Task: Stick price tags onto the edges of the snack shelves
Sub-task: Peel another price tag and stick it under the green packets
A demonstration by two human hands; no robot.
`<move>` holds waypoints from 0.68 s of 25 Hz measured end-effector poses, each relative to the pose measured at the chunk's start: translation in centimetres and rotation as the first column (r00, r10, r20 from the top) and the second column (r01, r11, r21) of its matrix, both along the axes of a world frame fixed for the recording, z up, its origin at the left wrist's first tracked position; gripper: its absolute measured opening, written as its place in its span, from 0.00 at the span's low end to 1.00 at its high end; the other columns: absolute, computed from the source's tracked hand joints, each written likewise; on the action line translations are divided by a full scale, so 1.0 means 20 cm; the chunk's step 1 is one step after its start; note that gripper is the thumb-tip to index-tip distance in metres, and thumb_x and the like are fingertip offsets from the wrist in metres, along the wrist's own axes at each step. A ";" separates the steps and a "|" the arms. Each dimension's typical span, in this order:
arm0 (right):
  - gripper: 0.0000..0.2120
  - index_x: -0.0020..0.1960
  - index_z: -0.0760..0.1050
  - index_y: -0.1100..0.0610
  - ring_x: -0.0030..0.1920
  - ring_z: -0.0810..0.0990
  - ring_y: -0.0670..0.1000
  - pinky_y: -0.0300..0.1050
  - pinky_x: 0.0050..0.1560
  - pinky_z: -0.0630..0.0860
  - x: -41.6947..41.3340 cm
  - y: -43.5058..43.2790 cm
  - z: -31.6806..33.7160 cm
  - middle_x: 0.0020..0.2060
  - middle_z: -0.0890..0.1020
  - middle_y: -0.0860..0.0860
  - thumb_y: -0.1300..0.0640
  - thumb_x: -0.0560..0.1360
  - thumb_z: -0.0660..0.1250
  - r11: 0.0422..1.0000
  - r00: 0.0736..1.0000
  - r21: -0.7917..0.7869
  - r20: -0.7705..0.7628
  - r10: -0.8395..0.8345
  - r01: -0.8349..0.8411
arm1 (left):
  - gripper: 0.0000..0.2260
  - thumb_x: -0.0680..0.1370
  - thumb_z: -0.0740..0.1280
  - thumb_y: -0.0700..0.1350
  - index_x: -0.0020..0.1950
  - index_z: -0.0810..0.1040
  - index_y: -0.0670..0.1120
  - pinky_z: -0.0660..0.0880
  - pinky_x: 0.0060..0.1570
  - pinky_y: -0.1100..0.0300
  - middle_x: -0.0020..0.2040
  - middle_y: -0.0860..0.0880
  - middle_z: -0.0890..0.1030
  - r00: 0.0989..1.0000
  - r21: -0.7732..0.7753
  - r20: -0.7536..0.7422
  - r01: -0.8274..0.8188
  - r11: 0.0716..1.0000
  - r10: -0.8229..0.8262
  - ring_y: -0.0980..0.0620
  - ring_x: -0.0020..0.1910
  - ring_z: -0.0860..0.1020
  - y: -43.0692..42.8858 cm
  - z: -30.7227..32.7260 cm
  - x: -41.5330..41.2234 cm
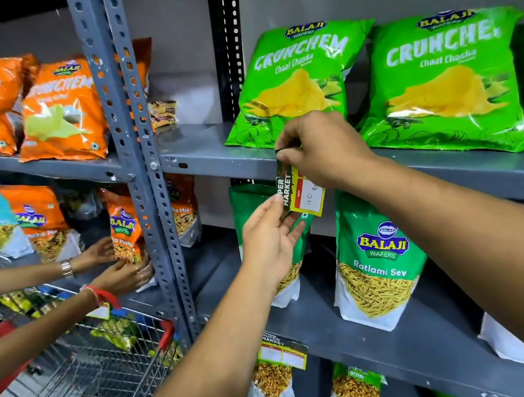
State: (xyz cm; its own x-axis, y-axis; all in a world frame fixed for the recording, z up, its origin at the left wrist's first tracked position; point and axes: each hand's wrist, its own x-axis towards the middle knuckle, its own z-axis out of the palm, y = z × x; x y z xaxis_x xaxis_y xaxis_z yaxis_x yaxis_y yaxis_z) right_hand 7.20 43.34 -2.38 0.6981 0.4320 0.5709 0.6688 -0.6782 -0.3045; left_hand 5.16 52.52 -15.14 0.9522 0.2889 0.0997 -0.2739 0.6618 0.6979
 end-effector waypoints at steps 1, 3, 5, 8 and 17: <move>0.04 0.44 0.81 0.50 0.48 0.82 0.56 0.52 0.50 0.79 0.00 0.00 0.00 0.44 0.86 0.52 0.52 0.71 0.70 1.000 1.000 0.012 -0.006 0.000 0.000 | 0.05 0.79 0.63 0.42 0.44 0.77 0.47 0.77 0.42 0.56 0.37 0.49 0.84 1.000 -0.006 -0.007 0.002 1.000 -0.002 0.50 0.39 0.81 0.00 0.00 0.00; 0.03 0.43 0.81 0.49 0.47 0.82 0.55 0.51 0.49 0.79 0.00 -0.01 -0.01 0.43 0.85 0.51 0.52 0.70 0.70 1.000 1.000 0.027 -0.016 0.004 -0.004 | 0.05 0.79 0.63 0.43 0.45 0.78 0.47 0.78 0.39 0.59 0.38 0.48 0.84 1.000 -0.019 -0.019 0.004 1.000 -0.004 0.50 0.38 0.81 -0.01 0.00 0.01; 0.02 0.43 0.81 0.49 0.45 0.82 0.54 0.51 0.49 0.79 -0.01 -0.01 -0.01 0.42 0.85 0.50 0.52 0.70 0.70 0.999 1.000 0.036 -0.028 0.013 -0.012 | 0.05 0.79 0.63 0.43 0.46 0.78 0.46 0.78 0.37 0.59 0.38 0.47 0.83 1.000 -0.025 -0.021 0.009 1.000 -0.010 0.51 0.38 0.81 0.00 0.01 0.01; 0.02 0.41 0.81 0.49 0.44 0.82 0.53 0.50 0.48 0.80 -0.03 -0.02 -0.02 0.39 0.85 0.49 0.53 0.70 0.70 0.999 0.999 0.026 -0.036 0.032 -0.031 | 0.06 0.79 0.63 0.43 0.45 0.78 0.47 0.78 0.37 0.59 0.36 0.49 0.84 1.000 -0.011 -0.012 0.012 1.000 -0.012 0.53 0.35 0.81 0.01 0.01 -0.01; 0.05 0.36 0.79 0.49 0.42 0.83 0.52 0.51 0.50 0.79 -0.13 -0.14 -0.05 0.32 0.83 0.47 0.48 0.68 0.70 0.995 0.999 0.096 -0.029 -0.019 0.022 | 0.06 0.77 0.64 0.40 0.47 0.81 0.46 0.75 0.38 0.59 0.41 0.49 0.85 0.993 0.195 0.077 -0.097 0.976 0.083 0.53 0.38 0.80 0.12 -0.01 -0.09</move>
